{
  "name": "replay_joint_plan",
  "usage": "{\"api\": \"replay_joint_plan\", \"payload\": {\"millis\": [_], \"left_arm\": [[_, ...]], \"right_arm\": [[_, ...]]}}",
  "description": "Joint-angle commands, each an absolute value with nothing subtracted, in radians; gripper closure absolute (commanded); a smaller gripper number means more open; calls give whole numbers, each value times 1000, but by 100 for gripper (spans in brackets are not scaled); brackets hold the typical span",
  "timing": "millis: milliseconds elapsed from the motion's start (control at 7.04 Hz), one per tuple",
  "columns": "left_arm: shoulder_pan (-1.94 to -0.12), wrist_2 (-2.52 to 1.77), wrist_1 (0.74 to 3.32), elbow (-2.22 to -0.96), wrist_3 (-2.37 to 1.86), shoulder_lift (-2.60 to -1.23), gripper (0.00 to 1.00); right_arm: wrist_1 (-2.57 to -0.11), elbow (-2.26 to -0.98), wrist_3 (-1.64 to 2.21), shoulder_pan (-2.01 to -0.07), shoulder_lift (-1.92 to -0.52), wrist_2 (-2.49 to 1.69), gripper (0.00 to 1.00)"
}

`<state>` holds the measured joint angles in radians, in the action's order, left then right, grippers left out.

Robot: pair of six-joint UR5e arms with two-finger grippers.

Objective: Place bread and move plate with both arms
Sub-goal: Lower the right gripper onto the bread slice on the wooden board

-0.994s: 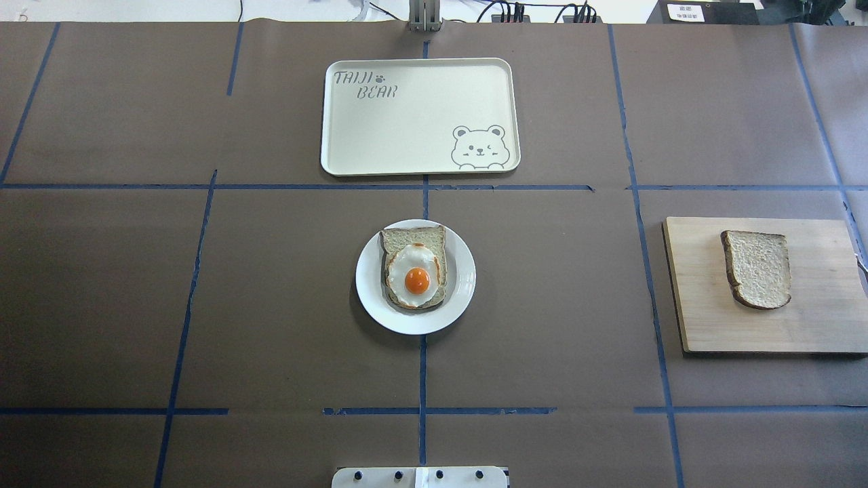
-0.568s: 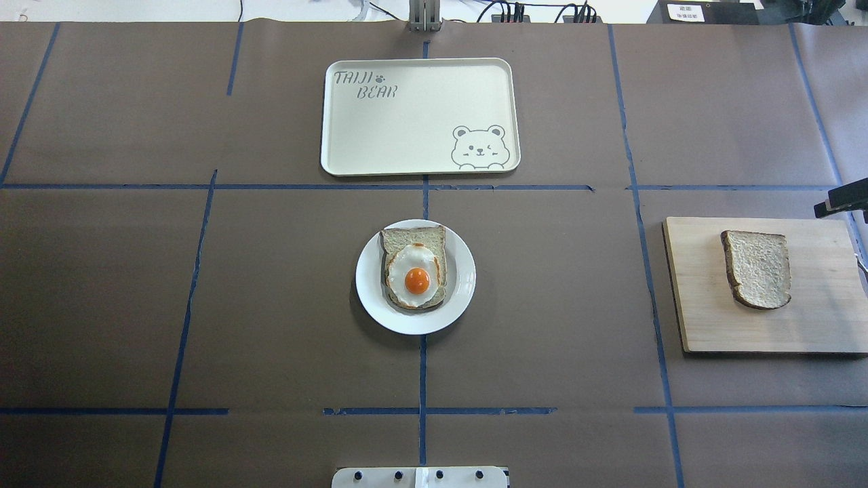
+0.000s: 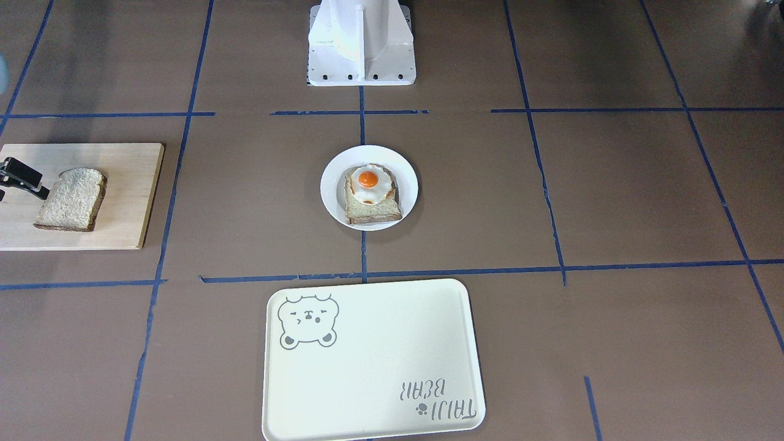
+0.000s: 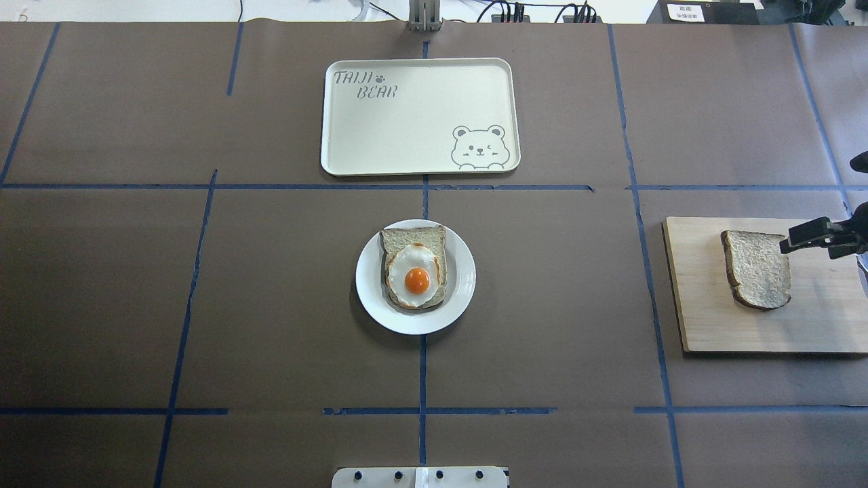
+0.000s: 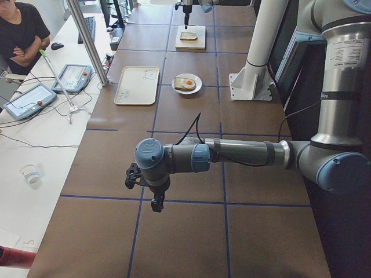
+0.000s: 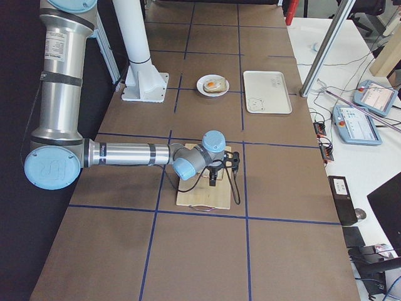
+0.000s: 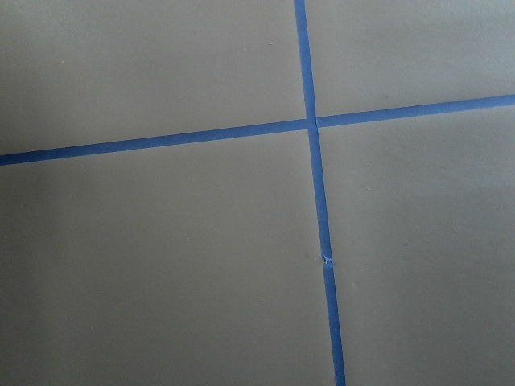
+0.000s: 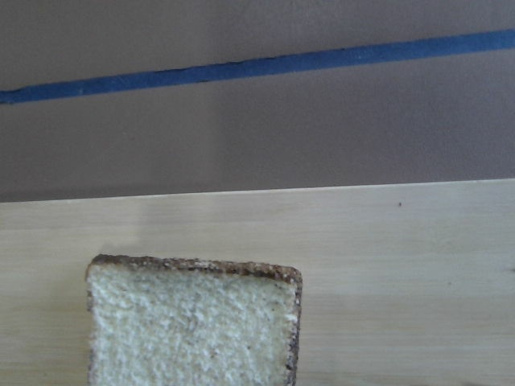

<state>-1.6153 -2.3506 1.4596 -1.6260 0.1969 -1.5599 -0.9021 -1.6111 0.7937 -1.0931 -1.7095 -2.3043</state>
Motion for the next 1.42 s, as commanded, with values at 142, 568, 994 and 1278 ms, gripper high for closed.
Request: {"api": "replay_joint_plan", "payload": {"millis": [142, 568, 994, 1278], "left_arm": [[-1615, -2350, 1460, -1626, 198, -1560, 0], [-1615, -2352, 1460, -1626, 198, -1559, 0], [-1617, -2352, 1460, -1626, 198, -1559, 0], [-1615, -2352, 1460, -1626, 198, -1560, 0]], "right_arm": [[-799, -1529, 808, -1051, -1709, -2296, 0], [-801, -1548, 810, -1045, -1701, -2298, 0], [-801, -1554, 810, -1043, -1703, -2298, 1], [-802, -1551, 810, -1032, -1703, -2293, 1]]}}
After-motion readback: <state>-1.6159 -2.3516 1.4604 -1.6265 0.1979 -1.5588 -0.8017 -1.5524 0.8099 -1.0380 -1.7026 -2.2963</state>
